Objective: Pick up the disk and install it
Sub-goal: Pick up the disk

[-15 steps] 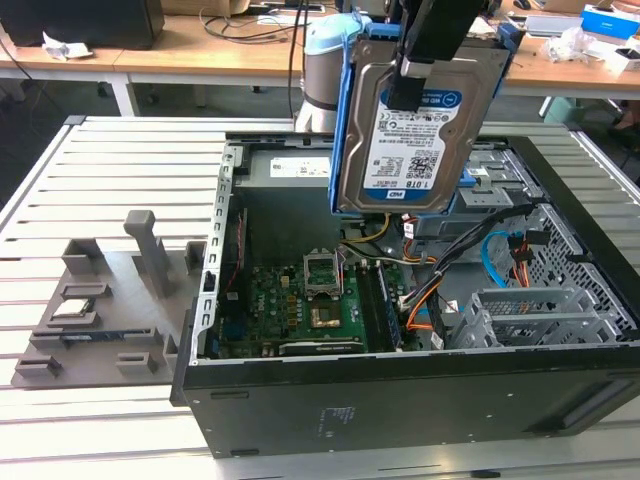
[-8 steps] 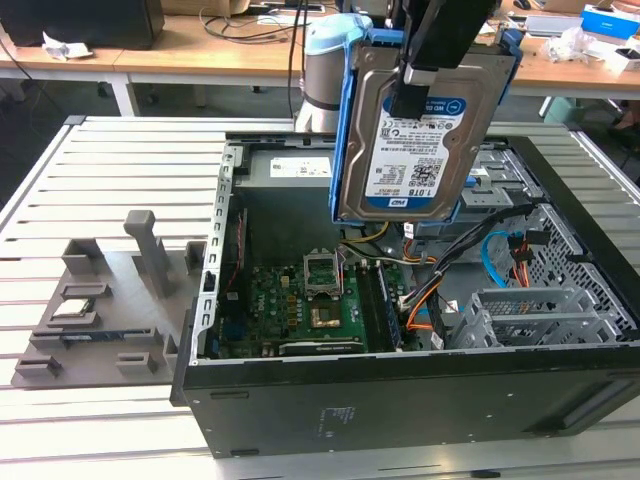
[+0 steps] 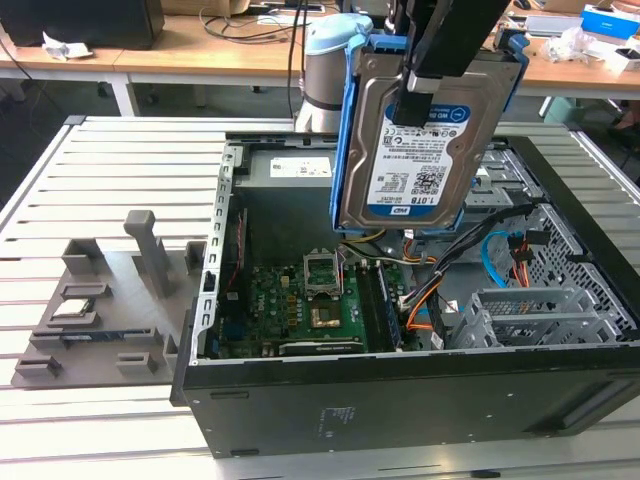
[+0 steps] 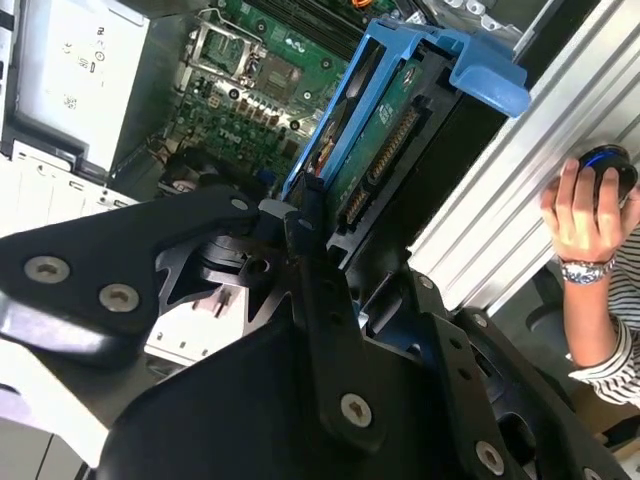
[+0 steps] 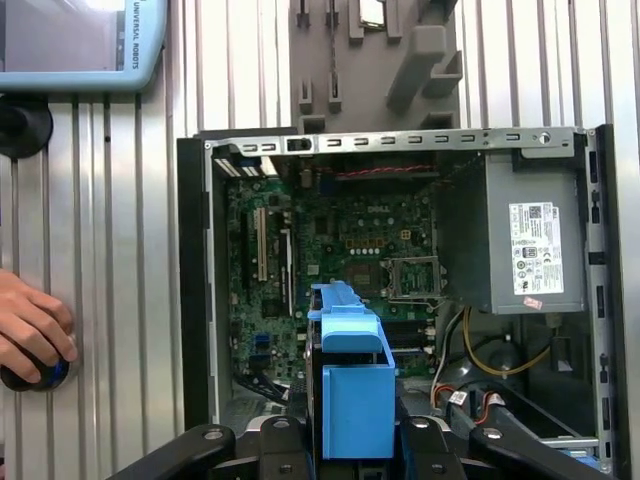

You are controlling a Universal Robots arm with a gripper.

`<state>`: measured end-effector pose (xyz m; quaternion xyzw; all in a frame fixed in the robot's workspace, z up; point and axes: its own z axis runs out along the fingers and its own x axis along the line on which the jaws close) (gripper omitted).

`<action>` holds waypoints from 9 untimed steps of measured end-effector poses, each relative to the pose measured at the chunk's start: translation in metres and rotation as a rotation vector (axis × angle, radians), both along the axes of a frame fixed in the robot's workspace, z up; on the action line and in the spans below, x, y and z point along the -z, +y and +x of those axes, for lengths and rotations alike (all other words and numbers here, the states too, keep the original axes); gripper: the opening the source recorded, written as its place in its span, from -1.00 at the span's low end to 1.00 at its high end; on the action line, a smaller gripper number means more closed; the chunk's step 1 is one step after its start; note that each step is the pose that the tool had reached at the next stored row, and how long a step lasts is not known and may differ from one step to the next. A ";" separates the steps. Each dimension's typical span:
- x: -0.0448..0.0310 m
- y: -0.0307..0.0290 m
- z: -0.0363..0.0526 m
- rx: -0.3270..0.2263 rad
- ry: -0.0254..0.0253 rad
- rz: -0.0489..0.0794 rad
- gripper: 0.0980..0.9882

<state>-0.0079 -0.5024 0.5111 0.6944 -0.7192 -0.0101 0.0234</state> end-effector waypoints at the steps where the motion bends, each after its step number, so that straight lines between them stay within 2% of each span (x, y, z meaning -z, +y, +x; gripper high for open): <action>1: 0.0001 -0.0020 0.0000 0.000 0.0000 0.000 -0.40; 5: 0.0006 -0.0059 0.0000 0.000 0.0000 0.000 -0.40; 9: 0.0015 -0.0136 0.0000 0.000 0.0001 0.001 -0.40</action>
